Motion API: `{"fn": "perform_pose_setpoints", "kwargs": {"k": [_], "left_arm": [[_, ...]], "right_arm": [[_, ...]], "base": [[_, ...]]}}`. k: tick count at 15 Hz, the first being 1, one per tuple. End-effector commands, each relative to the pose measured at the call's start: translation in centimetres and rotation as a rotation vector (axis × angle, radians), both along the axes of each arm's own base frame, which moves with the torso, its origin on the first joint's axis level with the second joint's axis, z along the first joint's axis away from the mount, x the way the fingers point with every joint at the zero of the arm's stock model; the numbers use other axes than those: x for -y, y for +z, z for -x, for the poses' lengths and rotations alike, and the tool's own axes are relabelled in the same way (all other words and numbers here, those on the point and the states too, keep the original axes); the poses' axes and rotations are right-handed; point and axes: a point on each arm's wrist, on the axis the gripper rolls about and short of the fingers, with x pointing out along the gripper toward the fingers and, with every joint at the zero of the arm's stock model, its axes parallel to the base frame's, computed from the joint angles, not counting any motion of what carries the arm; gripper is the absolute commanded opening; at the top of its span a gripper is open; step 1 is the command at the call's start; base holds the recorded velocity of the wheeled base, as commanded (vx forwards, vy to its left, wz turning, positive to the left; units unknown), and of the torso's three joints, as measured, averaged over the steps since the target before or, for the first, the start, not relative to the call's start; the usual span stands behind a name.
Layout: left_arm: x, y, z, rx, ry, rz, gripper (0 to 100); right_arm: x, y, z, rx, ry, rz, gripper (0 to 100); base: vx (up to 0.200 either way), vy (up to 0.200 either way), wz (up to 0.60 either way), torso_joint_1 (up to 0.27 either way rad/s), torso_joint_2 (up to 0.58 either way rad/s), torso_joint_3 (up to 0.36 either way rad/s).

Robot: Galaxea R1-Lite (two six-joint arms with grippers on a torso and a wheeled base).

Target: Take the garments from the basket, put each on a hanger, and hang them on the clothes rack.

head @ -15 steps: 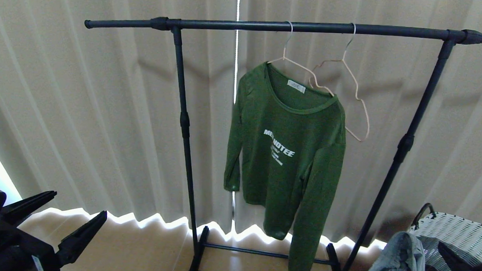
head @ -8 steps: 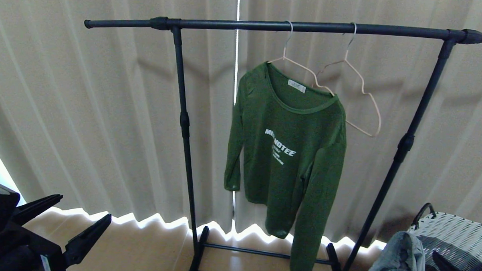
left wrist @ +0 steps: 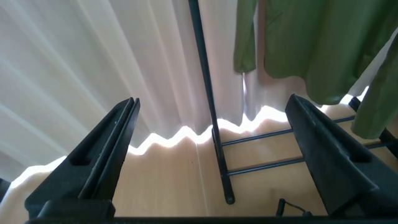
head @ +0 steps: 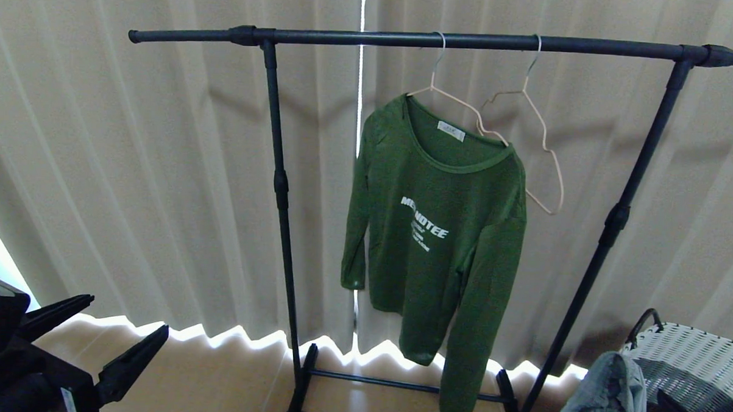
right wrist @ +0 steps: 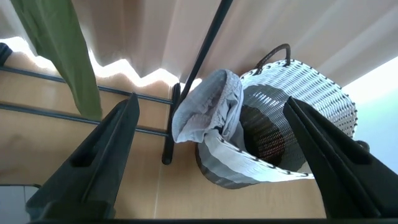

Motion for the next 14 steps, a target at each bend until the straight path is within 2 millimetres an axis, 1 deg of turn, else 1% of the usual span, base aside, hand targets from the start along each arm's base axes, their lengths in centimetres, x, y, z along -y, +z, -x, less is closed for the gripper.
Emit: {"fn": "perform_pose_setpoints", "kwargs": {"k": [1, 10, 14], "left_arm": [[-0.01, -0.03, 0.03, 0.000, 0.000, 0.000, 100], [0.02, -0.33, -0.06, -0.019, -0.002, -0.002, 100], [0.02, -0.35, -0.02, -0.019, -0.002, -0.002, 100]], "right_arm": [[-0.01, -0.04, 0.04, -0.002, 0.006, 0.005, 100], [0.00, -0.49, 0.42, -0.017, 0.010, 0.011, 100], [0.00, -0.55, 0.43, -0.020, 0.010, 0.012, 100]], "base": [[0.000, 0.000, 0.00, 0.000, 0.00, 0.000], [0.000, 0.000, 0.00, 0.000, 0.00, 0.000], [0.000, -0.200, 0.00, -0.002, 0.00, 0.004]]}}
